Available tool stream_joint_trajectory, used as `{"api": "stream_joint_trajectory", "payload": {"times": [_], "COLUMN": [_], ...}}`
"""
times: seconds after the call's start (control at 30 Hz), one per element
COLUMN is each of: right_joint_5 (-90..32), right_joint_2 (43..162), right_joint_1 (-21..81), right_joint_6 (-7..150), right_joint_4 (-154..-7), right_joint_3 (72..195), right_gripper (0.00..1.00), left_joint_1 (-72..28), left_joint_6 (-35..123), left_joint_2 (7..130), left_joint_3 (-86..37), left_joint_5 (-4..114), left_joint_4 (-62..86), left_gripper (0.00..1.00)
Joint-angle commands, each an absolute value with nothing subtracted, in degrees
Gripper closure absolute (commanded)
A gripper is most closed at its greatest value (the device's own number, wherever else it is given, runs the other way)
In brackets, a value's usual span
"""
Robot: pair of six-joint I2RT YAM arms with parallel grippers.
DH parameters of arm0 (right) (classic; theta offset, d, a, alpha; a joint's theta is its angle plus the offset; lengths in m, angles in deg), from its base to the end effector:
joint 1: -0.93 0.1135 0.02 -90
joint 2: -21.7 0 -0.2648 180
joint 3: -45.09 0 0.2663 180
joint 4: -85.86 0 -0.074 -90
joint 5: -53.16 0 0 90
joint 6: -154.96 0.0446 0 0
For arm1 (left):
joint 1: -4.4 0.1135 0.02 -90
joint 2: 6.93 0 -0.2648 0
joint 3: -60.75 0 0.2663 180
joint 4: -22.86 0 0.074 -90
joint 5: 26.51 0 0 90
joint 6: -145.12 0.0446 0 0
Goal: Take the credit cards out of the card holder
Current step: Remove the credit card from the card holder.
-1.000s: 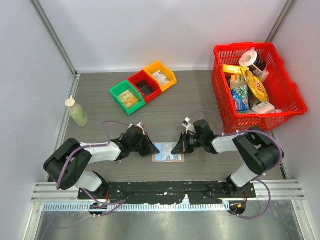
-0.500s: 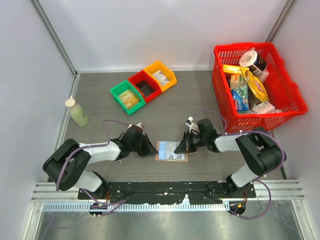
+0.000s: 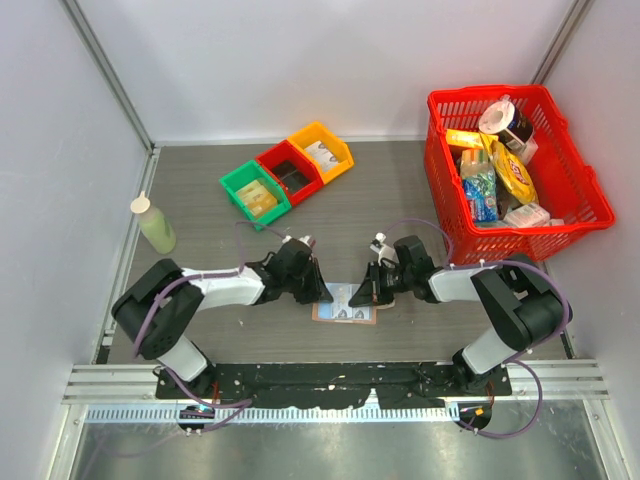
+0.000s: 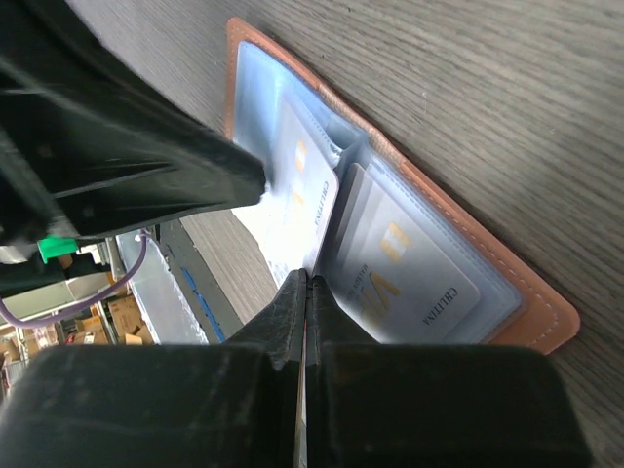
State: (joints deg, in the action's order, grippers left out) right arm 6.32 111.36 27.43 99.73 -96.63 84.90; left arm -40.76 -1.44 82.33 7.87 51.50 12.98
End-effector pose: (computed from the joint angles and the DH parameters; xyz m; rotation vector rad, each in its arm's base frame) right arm 0.2211 0.1443 0.0964 -0.2077 2.5583 1.3678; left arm 0.2136 -0.2280 0.1353 -0.1514 2.6369 -0.9965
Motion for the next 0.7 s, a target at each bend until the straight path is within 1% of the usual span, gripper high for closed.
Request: {"api": "stream_joint_trajectory", "payload": {"times": [0.0, 0.1, 0.23, 0.33, 0.47, 0.57, 0.67], "right_joint_5": [5.4, 4.9, 5.2, 4.6, 4.4, 4.2, 4.4], "right_joint_2": [110.2, 109.3, 109.2, 109.1, 109.2, 109.2, 109.1], "right_joint_1": [27.0, 26.5, 26.5, 26.5, 26.5, 26.4, 26.5], "right_joint_6": [99.8, 102.8, 109.2, 109.6, 109.5, 109.4, 109.2], "right_joint_4": [-97.2, -101.5, -108.9, -109.7, -109.9, -110.2, -110.2], "right_joint_3": [85.7, 83.6, 81.2, 81.1, 81.1, 81.0, 80.8], "right_gripper": [0.99, 0.98, 0.91, 0.84, 0.81, 0.82, 0.91], "left_joint_1": [-40.9, -40.9, -40.9, -41.0, -40.9, -41.0, -40.9], "left_joint_6": [-1.5, -3.2, -4.6, -4.9, -4.9, -5.0, -5.0], "left_joint_2": [85.6, 86.3, 87.1, 87.0, 86.7, 86.7, 86.8], "left_joint_3": [9.4, 11.8, 13.4, 13.5, 13.6, 13.6, 13.9], "left_joint_5": [52.2, 52.7, 52.1, 52.1, 52.3, 52.2, 52.2], "left_joint_4": [14.2, 15.9, 17.3, 17.6, 17.4, 17.5, 17.6], "left_gripper": [1.0, 1.0, 1.0, 1.0, 1.0, 1.0, 1.0]}}
